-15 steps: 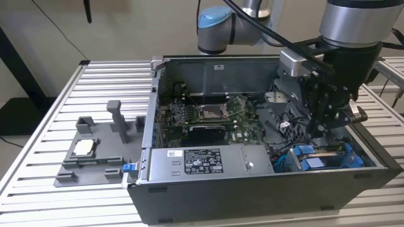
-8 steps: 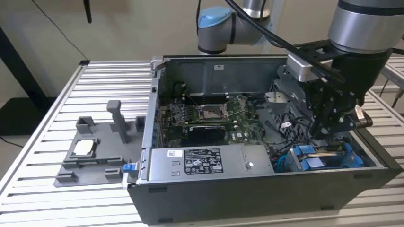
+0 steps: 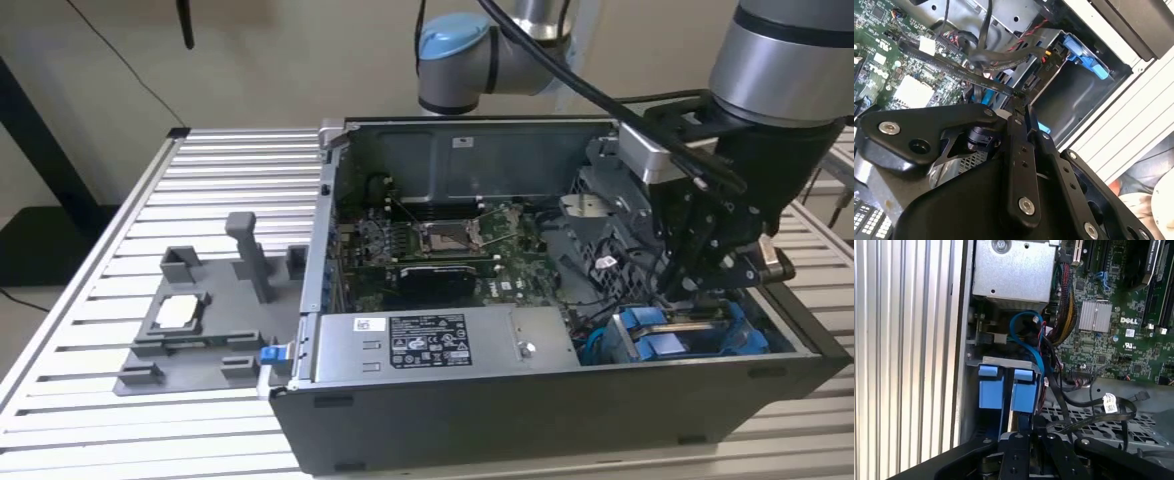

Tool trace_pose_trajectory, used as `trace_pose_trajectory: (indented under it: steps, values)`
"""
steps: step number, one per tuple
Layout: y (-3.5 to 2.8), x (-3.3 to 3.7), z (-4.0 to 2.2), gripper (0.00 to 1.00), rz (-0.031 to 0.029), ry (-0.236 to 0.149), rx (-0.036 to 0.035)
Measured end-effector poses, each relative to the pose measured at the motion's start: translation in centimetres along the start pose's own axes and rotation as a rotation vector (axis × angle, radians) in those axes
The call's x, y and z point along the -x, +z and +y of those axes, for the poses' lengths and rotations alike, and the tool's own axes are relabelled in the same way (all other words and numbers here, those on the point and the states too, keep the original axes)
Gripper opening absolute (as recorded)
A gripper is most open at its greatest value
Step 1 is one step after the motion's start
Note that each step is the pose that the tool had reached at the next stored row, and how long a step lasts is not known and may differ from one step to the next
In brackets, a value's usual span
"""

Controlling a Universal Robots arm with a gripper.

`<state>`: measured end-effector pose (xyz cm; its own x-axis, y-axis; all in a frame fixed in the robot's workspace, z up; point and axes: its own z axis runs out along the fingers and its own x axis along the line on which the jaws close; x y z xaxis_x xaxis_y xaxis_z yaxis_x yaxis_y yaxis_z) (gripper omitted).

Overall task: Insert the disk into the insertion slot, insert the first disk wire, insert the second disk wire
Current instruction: 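Insert the second disk wire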

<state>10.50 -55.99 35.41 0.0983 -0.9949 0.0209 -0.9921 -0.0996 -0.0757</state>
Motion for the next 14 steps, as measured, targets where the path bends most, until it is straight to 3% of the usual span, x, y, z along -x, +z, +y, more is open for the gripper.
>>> trace_pose_trajectory:
  steps: [3,9,12,14]
  values:
    - [0.05,-0.38,-0.07,0.16,-0.007,0.0,0.0112]
    - [0.08,-0.46,-0.19,0.16,-0.0084,0.0,0.0133]
    - [0.13,-0.5,-0.44,0.16,-0.0104,0.0,0.0252]
    - [0.17,-0.54,-0.64,0.16,-0.0133,0.001,0.0296]
